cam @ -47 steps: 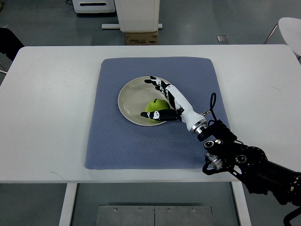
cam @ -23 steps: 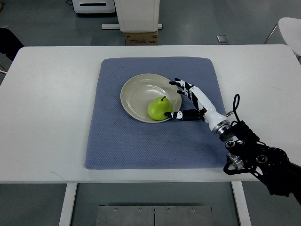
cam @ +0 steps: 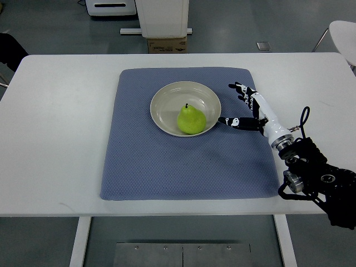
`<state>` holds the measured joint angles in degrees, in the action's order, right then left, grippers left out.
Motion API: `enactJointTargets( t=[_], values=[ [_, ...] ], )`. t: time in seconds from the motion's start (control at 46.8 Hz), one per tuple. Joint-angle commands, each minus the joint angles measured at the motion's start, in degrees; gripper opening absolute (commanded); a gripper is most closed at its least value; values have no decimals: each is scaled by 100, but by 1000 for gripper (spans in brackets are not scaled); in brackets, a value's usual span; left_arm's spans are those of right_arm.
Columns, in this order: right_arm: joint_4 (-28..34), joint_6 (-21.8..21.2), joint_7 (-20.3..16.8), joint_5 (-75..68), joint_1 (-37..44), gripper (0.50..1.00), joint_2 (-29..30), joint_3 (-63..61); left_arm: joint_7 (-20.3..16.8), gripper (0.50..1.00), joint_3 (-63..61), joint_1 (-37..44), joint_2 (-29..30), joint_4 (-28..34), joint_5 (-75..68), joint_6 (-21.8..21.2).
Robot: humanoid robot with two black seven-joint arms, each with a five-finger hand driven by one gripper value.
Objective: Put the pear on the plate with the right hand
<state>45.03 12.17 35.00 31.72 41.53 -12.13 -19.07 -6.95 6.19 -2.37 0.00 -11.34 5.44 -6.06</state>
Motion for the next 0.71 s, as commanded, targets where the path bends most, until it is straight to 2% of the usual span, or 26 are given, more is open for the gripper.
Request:
enactJointTargets(
  t=[0.0, 0.235, 0.385, 0.578, 0.684],
  values=[
    [-12, 22, 0, -8, 22, 979, 18, -9, 1, 1000, -4, 0, 0, 0, 1, -1],
    [-30, 198, 0, -17, -14, 983, 114, -623, 1, 1000, -4, 0, 0, 0, 1, -1],
    [-30, 224, 0, -17, -92, 985, 448, -1124, 1, 1000, 5, 0, 0, 0, 1, -1],
    [-39, 619, -529, -17, -268, 989, 800, -1713, 1, 1000, -4, 0, 0, 0, 1, -1],
    [-30, 795, -643, -17, -339, 993, 835, -1767, 1, 1000, 5, 0, 0, 0, 1, -1]
  ],
)
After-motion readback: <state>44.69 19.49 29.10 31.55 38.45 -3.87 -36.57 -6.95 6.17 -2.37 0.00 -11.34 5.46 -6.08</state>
